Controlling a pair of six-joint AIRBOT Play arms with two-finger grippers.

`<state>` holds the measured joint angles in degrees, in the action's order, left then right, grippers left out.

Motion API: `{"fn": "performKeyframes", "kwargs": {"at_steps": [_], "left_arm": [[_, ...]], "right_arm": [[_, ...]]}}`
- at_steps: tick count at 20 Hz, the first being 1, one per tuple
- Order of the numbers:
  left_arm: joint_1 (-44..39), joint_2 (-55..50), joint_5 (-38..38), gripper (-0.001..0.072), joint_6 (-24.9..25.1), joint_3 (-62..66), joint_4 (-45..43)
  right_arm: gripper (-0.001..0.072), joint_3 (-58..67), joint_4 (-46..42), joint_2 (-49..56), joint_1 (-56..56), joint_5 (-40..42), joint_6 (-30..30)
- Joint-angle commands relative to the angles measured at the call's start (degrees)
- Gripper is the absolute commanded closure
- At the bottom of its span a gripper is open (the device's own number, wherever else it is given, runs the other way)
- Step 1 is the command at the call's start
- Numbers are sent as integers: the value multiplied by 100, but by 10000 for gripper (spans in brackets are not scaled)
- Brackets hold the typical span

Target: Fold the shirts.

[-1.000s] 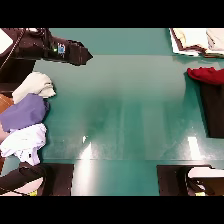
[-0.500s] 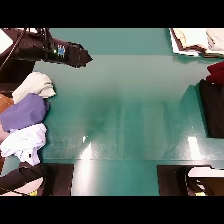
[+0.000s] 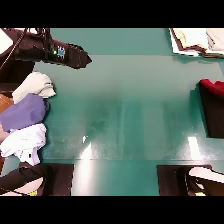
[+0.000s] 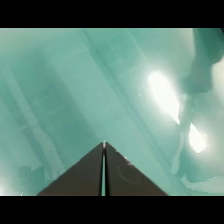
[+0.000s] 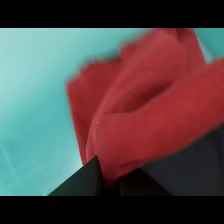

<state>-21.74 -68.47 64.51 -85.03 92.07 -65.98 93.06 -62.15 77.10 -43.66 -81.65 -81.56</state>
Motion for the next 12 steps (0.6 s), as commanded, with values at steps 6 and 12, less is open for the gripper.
{"fn": "performKeyframes", "kwargs": {"at_steps": [6, 12], "left_arm": [[-4, -4, 70, 682, 2, -2, -63], [13, -4, 68, 682, 0, 0, -133]], "right_arm": [[68, -1738, 221, -765, -817, -378, -33], [69, -1735, 1165, -1480, 575, 535, 20]]}}
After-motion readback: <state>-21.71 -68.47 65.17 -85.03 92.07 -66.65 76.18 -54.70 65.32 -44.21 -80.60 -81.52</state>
